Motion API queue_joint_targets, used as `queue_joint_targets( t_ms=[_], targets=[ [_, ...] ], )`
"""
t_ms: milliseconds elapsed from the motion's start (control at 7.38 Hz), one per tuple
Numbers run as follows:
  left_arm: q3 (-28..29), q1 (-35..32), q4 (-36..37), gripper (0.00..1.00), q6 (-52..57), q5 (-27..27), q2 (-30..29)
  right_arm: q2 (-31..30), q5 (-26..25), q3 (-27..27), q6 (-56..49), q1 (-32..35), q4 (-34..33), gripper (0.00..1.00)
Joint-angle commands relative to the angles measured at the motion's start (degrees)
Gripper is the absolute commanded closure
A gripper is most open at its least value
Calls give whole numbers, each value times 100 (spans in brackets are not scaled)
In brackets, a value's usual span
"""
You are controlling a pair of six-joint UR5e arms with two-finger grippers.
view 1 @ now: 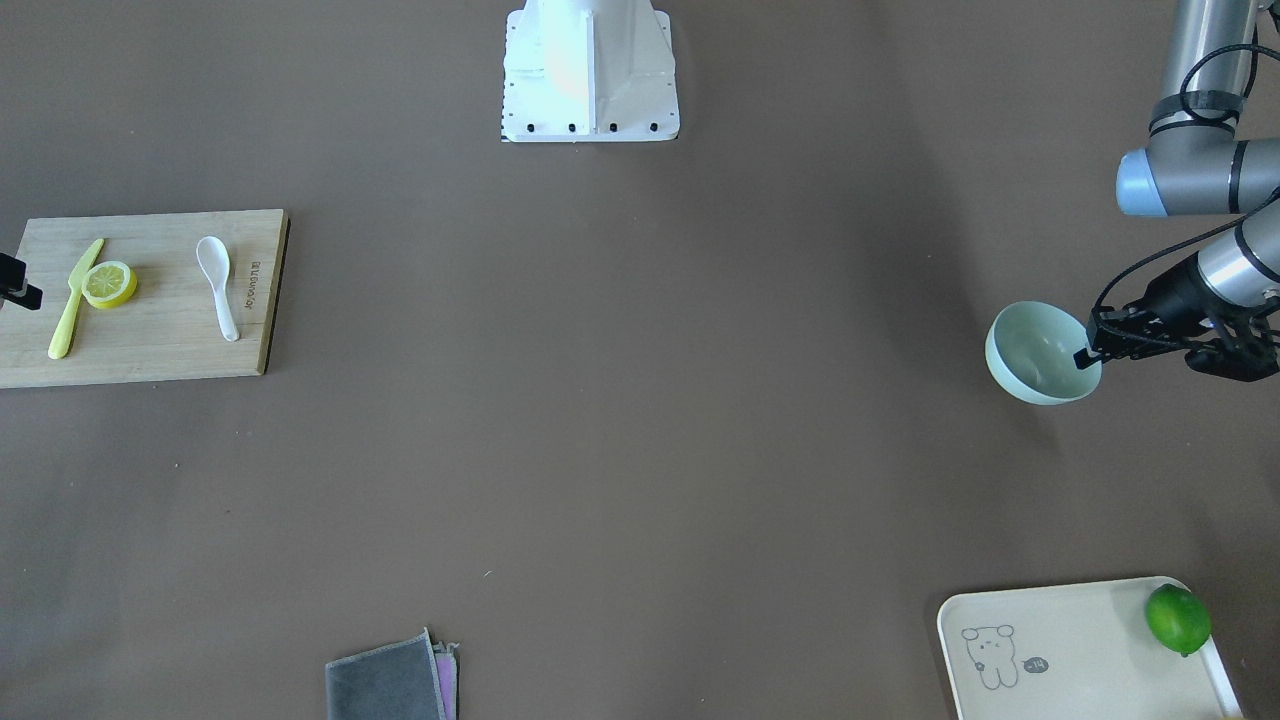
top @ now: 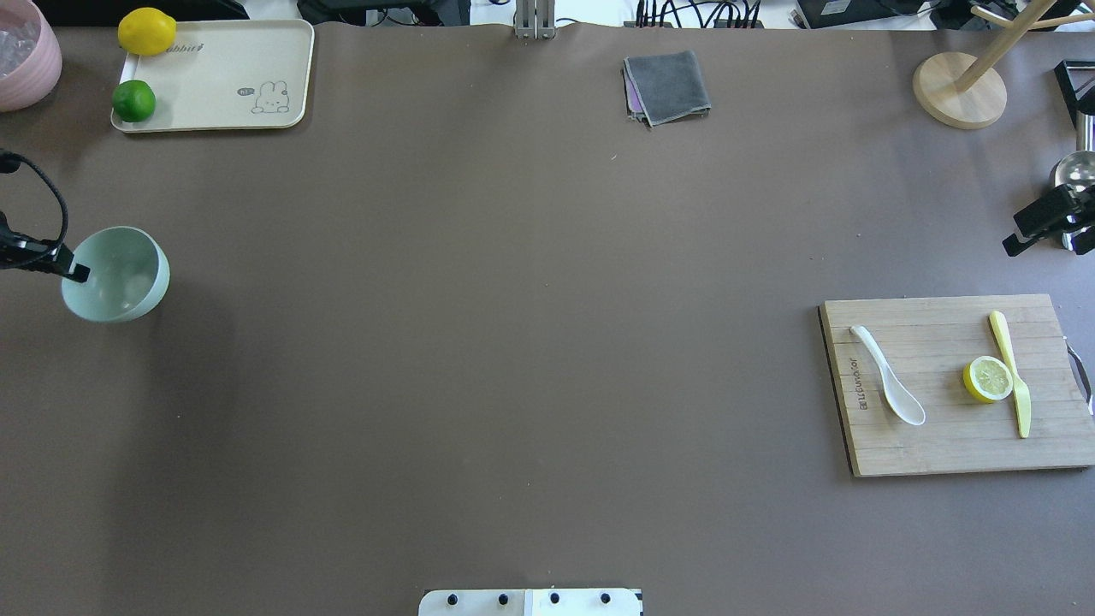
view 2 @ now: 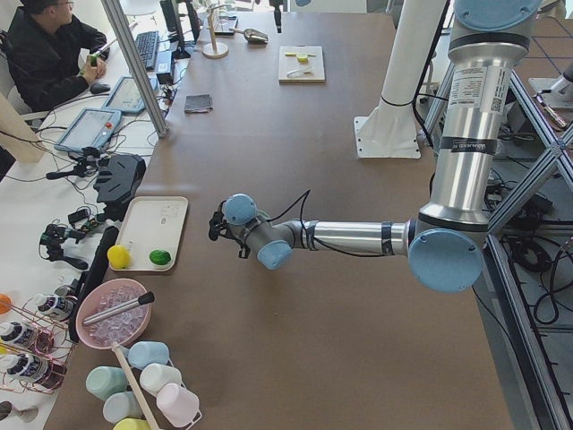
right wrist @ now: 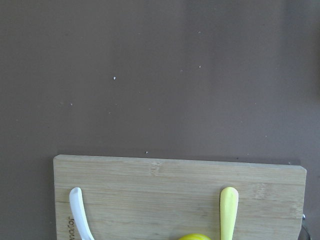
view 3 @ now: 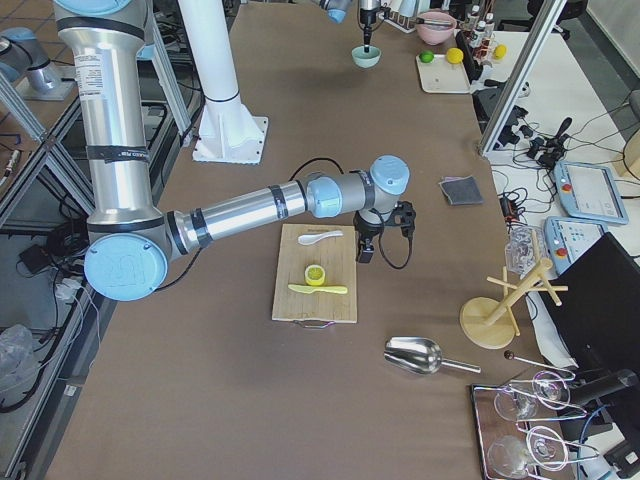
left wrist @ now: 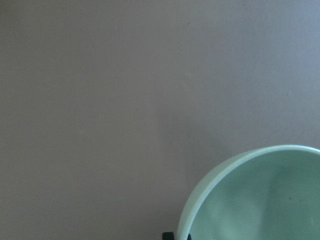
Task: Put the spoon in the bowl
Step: 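Slide the green bowl toward table center with left gripper while right arm reaches out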
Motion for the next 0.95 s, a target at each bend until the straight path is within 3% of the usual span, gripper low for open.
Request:
queue_joint_targets(
  t_ms=[0, 271, 406, 677, 813],
  targets=[
    [-528, 441, 86, 100, -1319, 24, -386, 12, -57, -7, 528, -143, 275, 0],
    [-838, 1127, 305, 100, -2656, 94, -1070, 38, -433, -7, 1731, -572, 1055, 0],
    [-1091, 1417, 663, 100, -2941, 251, -1257, 38, -523, -42, 1718, -809, 1416, 0],
    [-1532, 1892, 2206, 100, -2961, 1109, -2001, 38, -664, 1, 1727, -1057, 1718, 0],
    [-1551, 2408, 2605, 100, -3135, 1653, -2319, 29, -655, 19, 1727, -1119, 1797, 0]
  ],
)
